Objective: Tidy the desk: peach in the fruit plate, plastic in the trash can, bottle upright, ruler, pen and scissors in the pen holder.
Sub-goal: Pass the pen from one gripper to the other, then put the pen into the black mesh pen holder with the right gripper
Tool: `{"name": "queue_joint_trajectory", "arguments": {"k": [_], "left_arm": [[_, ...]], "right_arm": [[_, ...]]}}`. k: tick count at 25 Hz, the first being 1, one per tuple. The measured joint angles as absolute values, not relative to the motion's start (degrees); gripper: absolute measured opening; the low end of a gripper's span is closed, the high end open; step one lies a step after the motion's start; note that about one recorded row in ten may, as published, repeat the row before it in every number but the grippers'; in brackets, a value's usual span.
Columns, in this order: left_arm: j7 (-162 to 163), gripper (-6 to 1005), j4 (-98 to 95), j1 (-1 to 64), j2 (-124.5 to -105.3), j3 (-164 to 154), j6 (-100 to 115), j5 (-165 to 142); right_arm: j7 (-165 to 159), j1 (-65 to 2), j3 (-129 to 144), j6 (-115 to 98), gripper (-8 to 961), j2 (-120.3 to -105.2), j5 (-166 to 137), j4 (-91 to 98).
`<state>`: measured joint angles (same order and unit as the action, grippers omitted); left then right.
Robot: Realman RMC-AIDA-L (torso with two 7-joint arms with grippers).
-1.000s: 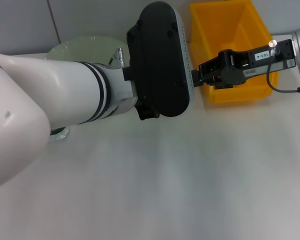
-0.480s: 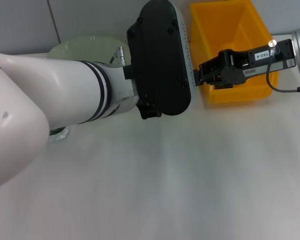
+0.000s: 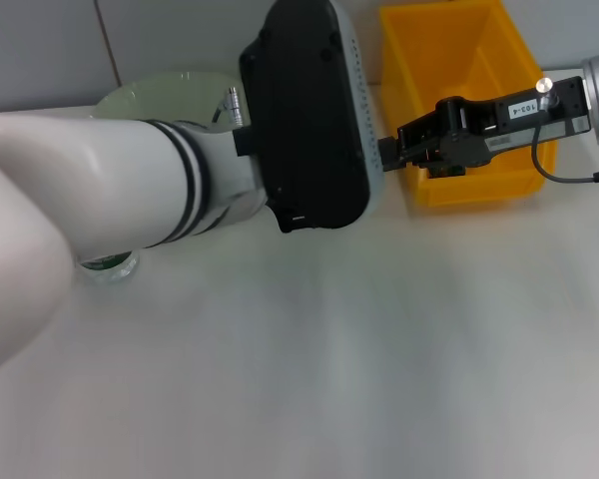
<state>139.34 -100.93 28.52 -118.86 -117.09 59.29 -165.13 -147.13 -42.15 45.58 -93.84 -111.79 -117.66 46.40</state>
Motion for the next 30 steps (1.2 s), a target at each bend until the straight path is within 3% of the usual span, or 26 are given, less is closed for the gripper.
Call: {"name": "queue_joint_trajectory", "arguments": {"k": [4,19,24,27,29,30], "left_arm": [[136.2,741,-103.6,24.1,-118.72,-115.7,56.3,-162.1],[106.4,742,-95.3,10.7,-118.38,-90.5,64.1,-99.8],[95.8,741,-76.3,12.8,-118.39,-83.1,77.4,-78.0],[91.4,742,-64.2,15.7,-118.39,-80.1,83.6,-73.5],[89.6,743,-59.5,17.1,-118.37,-79.3,85.7,-73.2],[87.7,744,-54.8,18.7,-118.29,-78.9,87.2,-73.7]], "right_arm": [[-147.1,-41.9,45.2,-94.5,125,-111.51,-117.4,46.6],[-142.5,-41.2,39.7,-100.7,124,-107.41,-117.0,48.9],[-141.8,-42.1,38.4,-104.0,124,-105.05,-117.1,51.2],[-141.9,-43.1,38.3,-105.3,124,-102.66,-117.3,51.9],[-142.4,-45.3,38.7,-106.8,125,-99.95,-118.5,51.5],[-142.4,-45.3,38.7,-106.8,125,-99.95,-118.5,51.5]]}}
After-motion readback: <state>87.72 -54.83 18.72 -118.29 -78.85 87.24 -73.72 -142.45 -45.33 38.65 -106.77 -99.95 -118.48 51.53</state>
